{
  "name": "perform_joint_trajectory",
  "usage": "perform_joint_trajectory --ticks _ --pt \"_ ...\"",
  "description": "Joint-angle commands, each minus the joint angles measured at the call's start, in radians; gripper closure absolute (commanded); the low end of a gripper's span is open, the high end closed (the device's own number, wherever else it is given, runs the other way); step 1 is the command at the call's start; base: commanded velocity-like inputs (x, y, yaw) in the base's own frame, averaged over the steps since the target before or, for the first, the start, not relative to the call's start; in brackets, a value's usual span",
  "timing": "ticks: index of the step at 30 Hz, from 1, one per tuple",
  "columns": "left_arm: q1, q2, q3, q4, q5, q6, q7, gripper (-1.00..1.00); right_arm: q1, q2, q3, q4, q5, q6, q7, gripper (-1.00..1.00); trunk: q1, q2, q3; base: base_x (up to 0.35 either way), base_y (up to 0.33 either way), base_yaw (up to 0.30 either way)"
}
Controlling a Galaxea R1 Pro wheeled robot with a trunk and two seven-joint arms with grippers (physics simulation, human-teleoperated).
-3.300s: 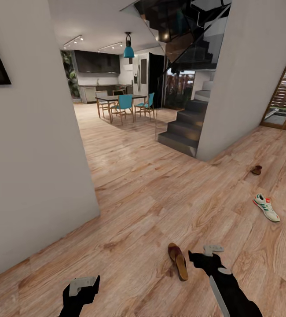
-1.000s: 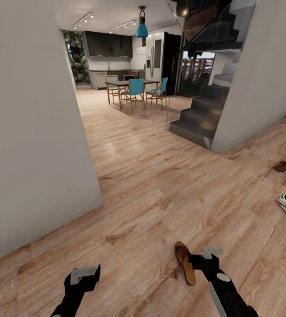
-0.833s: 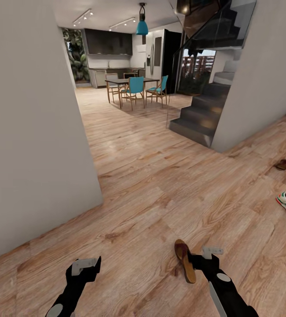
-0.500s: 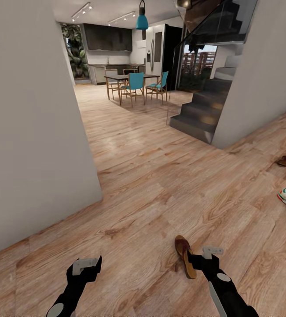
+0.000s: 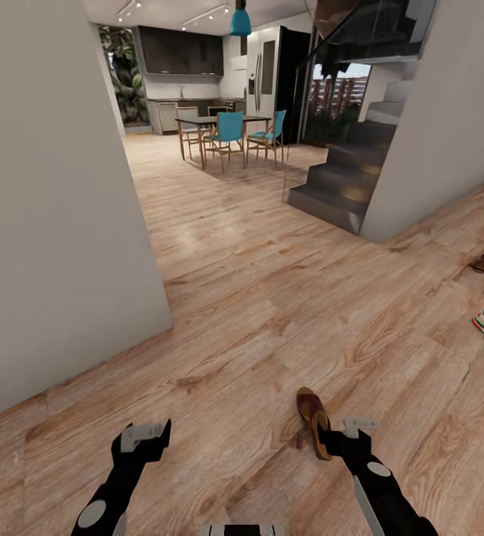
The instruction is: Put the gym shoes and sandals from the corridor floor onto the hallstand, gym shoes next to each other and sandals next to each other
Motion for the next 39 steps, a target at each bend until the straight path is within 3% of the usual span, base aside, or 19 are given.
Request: perform_joint_trajectory --ticks 1,6,39 --pt "-0.001 0.0 0.0 -0.002 0.009 -0.002 0.0 -1.0 0.0 0.001 -0.002 -0.002 0.001 0.006 -0.001 -1.0 0.004 -0.008 -0.006 0.0 0.0 0.0" --pt "-0.002 0.0 0.0 -0.006 0.008 -0.002 0.0 -1.0 0.0 0.0 -0.002 -0.002 0.002 0.005 -0.001 -1.0 0.023 -0.043 -0.03 0.0 0.0 0.0" --pt "-0.002 0.0 0.0 -0.006 0.008 -0.002 0.0 -1.0 0.0 -0.003 -0.002 -0.002 0.002 0.004 0.001 -1.0 0.038 -0.05 -0.211 0.0 0.0 0.0"
